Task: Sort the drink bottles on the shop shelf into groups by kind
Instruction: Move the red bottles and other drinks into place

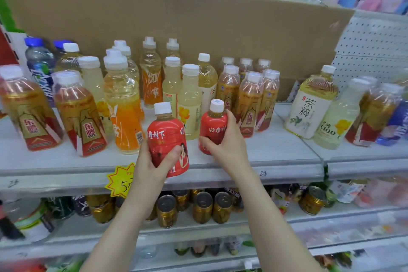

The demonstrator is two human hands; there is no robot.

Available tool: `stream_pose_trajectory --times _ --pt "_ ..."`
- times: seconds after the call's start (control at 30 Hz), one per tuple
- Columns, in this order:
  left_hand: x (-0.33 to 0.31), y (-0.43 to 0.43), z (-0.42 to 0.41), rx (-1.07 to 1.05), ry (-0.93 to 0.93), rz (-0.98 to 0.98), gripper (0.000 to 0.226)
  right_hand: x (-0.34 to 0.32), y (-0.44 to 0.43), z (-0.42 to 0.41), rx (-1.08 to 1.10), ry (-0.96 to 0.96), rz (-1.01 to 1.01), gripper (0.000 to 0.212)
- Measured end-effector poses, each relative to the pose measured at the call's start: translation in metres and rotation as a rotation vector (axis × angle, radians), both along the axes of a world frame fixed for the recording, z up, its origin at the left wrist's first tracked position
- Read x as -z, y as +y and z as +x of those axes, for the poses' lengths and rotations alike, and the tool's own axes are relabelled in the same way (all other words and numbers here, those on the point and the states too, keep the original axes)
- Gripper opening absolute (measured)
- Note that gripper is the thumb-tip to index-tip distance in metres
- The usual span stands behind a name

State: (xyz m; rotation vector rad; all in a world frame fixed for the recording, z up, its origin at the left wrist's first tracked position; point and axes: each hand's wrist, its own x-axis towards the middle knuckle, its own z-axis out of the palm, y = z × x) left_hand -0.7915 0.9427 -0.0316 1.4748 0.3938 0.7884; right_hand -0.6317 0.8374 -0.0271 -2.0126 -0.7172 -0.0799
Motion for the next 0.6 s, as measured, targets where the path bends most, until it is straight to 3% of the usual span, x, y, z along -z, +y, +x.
stream_pose_trajectory --times 0.1,0.3,0.47,0.6 --pt "0.002 0.003 -0.004 0.035 -0.001 -0.003 0.062 0.0 0.004 -0.004 0.024 0.088 0.061 0.084" --pt "0.002 -0.009 -0.004 0.101 0.024 0.007 0.042 -0.008 -0.029 -0.022 0.135 0.048 0.165 0.08" --pt "0.011 -0.036 0.007 0.17 0.061 0.029 0.064 -0.015 -0.094 -0.045 0.251 0.132 0.376 0.072" --pt "0.019 -0.077 0.022 0.237 0.09 0.02 0.063 -0.004 -0.156 -0.048 0.355 0.183 0.431 0.067"
